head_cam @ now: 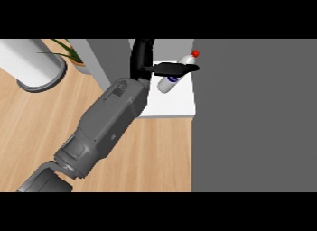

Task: Pick up the bottled water, place it into the cabinet and close the cabinet

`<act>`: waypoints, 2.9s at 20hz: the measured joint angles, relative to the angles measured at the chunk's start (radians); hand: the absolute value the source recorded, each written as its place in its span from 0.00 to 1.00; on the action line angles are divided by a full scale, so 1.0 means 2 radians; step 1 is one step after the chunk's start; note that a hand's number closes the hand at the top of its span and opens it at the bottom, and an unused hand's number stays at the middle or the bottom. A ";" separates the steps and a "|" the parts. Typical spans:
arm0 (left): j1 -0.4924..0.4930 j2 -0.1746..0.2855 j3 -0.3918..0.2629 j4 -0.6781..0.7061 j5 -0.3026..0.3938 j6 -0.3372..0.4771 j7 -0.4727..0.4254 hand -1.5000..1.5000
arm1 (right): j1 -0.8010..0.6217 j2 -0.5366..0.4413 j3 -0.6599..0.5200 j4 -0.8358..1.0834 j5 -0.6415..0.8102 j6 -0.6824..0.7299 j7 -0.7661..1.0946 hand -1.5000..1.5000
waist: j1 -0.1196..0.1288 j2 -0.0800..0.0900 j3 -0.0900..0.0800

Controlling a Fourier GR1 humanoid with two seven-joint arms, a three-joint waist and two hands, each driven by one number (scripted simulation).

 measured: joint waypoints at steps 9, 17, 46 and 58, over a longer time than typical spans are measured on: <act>0.104 0.001 -0.073 -0.165 0.011 0.028 0.041 0.00 | -0.014 -0.003 0.012 -0.001 -0.003 -0.012 0.022 0.00 | 0.011 -0.003 0.000; 0.230 0.016 -0.131 -0.335 -0.010 0.048 0.069 0.00 | -0.026 0.003 0.035 -0.004 -0.002 -0.027 0.035 0.00 | 0.017 -0.004 0.000; 0.573 0.190 -0.168 -0.689 -0.026 0.036 0.057 0.00 | -0.057 -0.040 0.310 -0.020 0.057 0.012 0.146 1.00 | 0.013 -0.005 -0.002; 0.648 0.240 -0.121 -0.740 0.004 0.001 0.034 0.00 | -0.149 0.006 0.431 -0.054 0.213 -0.057 0.245 1.00 | 0.018 -0.006 -0.003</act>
